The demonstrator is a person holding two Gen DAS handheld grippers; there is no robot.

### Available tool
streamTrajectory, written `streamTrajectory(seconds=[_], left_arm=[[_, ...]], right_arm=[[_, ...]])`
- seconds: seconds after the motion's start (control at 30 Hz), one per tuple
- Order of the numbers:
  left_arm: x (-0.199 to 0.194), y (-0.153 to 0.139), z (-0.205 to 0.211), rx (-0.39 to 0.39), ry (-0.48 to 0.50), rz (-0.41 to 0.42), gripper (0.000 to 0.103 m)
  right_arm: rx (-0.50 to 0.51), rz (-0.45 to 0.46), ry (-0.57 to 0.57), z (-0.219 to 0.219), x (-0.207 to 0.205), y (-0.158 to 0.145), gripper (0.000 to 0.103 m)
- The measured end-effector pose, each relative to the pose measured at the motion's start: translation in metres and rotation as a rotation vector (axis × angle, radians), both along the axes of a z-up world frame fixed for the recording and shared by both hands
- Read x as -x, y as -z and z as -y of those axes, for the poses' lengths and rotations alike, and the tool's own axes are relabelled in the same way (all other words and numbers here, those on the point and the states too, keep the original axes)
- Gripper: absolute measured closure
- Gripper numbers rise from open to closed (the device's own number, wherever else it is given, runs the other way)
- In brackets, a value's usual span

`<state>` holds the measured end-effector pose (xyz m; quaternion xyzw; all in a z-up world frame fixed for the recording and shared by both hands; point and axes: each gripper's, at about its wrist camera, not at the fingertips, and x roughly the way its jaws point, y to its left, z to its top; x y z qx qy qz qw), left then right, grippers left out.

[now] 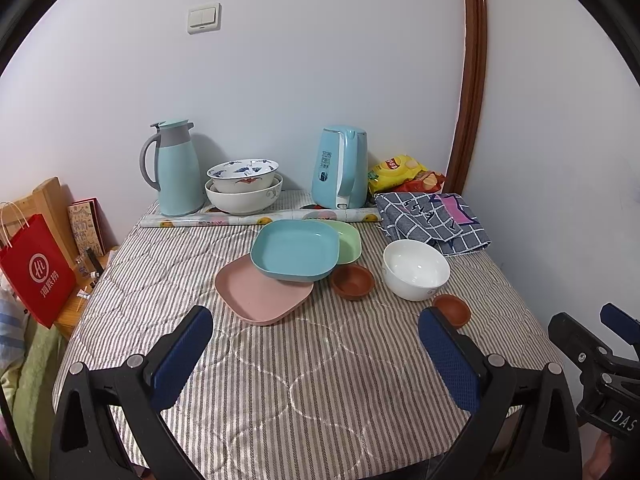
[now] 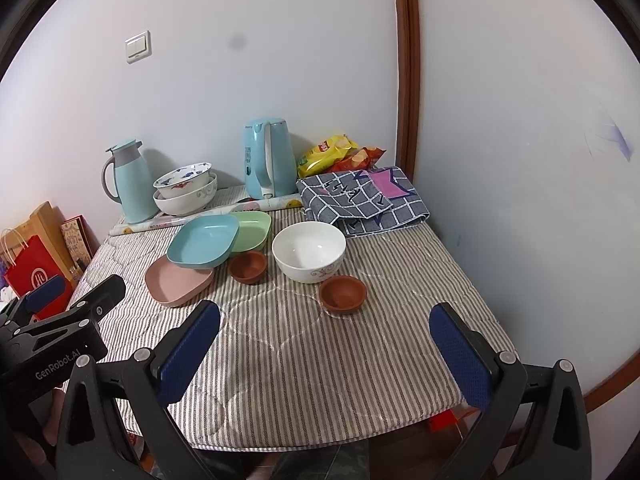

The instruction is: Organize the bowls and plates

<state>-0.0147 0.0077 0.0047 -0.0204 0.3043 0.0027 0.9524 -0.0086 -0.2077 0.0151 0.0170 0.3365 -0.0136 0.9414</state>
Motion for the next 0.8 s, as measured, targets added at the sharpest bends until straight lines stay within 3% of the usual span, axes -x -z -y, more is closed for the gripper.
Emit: streamTrajectory(seconds=[0.8], left_arm=[[0.0027, -0.0025, 0.0011, -0.001, -0.002, 0.003, 0.000]], right_arm=[[0.005, 0.005, 0.000, -0.0001, 0.0007, -0.0030, 0.000]])
